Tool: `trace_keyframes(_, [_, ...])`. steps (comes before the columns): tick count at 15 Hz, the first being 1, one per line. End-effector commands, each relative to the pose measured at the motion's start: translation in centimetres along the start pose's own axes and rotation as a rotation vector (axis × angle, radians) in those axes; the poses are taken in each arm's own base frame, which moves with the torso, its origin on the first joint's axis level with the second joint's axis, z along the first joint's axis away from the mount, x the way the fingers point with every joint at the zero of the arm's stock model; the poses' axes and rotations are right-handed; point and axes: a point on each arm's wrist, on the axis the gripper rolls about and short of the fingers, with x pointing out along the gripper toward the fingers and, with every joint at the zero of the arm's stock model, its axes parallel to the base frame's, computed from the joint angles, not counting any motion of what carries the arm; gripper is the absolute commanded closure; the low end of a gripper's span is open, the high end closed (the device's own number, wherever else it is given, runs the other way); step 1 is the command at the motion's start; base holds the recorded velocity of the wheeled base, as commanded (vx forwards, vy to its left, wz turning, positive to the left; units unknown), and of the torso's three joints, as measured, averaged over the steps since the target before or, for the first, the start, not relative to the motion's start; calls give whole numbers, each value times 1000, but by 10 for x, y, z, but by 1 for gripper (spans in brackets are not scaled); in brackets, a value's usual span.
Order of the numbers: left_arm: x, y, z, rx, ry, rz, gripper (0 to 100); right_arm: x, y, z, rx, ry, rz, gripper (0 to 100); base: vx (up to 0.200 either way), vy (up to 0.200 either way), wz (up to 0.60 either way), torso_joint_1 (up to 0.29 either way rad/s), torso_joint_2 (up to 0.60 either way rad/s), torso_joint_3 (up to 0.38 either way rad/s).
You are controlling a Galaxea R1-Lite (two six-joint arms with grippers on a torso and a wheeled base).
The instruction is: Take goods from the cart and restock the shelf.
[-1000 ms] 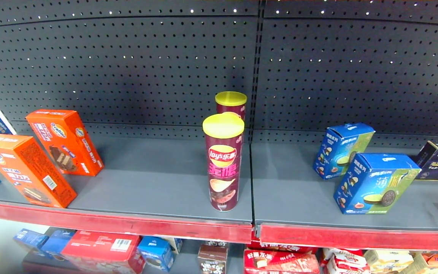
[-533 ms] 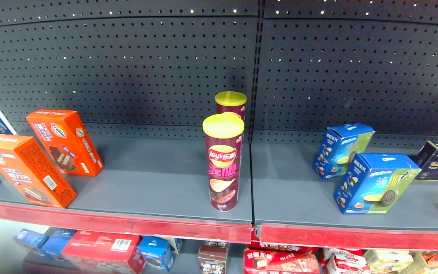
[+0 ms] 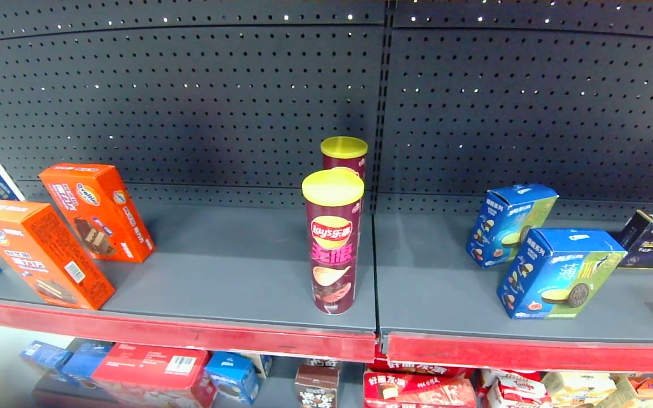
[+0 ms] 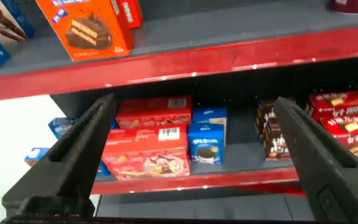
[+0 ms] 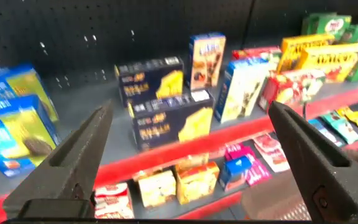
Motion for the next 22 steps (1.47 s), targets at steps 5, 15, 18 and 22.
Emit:
trace_keyframes(5, [1,0,-3,-5,12,2,0,-15,-5,-92,-22,40,-34,0,0,0,0,0,0,0])
trace_keyframes(15, [1,0,-3,-7,14,3,0,-13,30,-97,-82,146,-479,0,0,0,0,0,0,0])
trace_keyframes(18, [1,0,-3,-10,15,6,0,-15,32,-137,-69,111,-366,0,0,0,0,0,0,0])
trace_keyframes(22, [1,0,-3,-10,16,15,0,6,43,-184,-53,77,-354,0,0,0,0,0,0,0])
